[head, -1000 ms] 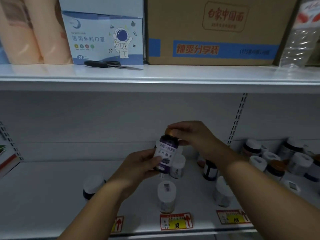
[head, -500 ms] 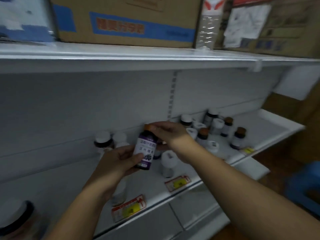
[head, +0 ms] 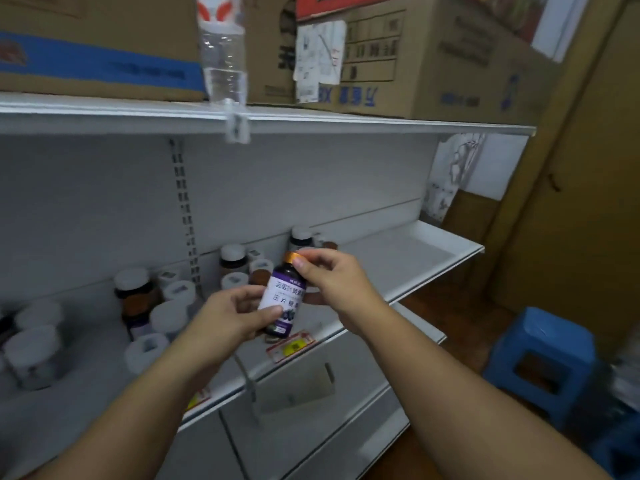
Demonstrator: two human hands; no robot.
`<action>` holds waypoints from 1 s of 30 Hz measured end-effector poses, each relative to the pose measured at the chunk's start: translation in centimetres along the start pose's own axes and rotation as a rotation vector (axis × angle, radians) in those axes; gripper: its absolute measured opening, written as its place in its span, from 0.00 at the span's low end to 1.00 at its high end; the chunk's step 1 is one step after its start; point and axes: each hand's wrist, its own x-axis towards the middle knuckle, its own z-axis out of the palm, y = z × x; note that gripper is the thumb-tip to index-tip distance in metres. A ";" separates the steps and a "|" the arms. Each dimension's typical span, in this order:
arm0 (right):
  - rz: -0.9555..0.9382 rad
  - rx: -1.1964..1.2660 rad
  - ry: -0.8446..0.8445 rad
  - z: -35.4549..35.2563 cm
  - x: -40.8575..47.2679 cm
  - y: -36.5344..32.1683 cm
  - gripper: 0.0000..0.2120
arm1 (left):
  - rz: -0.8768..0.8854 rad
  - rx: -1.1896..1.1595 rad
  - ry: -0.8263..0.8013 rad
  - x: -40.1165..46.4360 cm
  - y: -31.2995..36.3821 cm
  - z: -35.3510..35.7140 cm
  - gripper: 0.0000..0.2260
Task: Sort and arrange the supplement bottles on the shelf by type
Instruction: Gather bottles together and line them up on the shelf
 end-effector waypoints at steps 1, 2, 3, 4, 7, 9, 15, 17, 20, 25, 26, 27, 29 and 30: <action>0.002 -0.002 0.008 -1.9 0.2 -0.1 0.09 | -0.005 0.021 -0.011 0.8 0.1 1.8 0.09; 0.003 -0.006 0.015 -3.7 0.5 -0.2 0.07 | -0.010 0.038 -0.024 1.6 0.2 3.3 0.09; 0.000 -0.011 0.022 -5.3 0.8 -0.1 0.04 | -0.011 0.058 -0.040 2.4 0.3 4.7 0.09; -0.005 -0.016 0.027 -6.7 1.2 -0.1 0.03 | -0.008 0.082 -0.052 3.1 0.4 5.8 0.10; -0.001 -0.031 0.022 -10.0 2.7 -0.1 0.05 | 0.005 0.155 -0.054 5.3 0.8 8.2 0.12; -0.011 -0.057 0.009 -11.4 3.9 -0.2 0.07 | 0.018 0.199 -0.027 6.9 0.9 9.3 0.13; -0.026 -0.086 0.020 -14.2 8.5 0.4 0.07 | 0.025 0.267 0.037 12.4 0.2 11.1 0.11; -0.032 -0.096 0.034 -15.1 10.1 0.4 0.09 | 0.052 0.268 0.022 14.6 0.1 11.6 0.11; -0.034 -0.112 0.046 -16.8 12.2 0.0 0.08 | 0.046 0.258 0.035 17.9 0.1 12.8 0.13; -0.074 -0.115 0.046 -19.1 15.0 0.3 0.07 | 0.041 0.334 -0.032 21.6 -0.3 13.6 0.17; -0.082 -0.134 0.051 -19.5 15.5 0.8 0.09 | 0.047 0.335 -0.034 22.2 -0.6 13.5 0.19; -0.093 -0.172 0.056 -20.0 16.0 1.5 0.10 | 0.050 0.327 -0.004 22.7 -0.8 13.3 0.20; -0.104 -0.276 0.033 -21.3 17.3 3.3 0.12 | 0.041 0.328 0.132 23.7 -1.1 12.6 0.19; -0.108 -0.338 0.001 -21.8 17.8 4.5 0.13 | 0.034 0.344 0.194 24.0 -1.3 12.2 0.16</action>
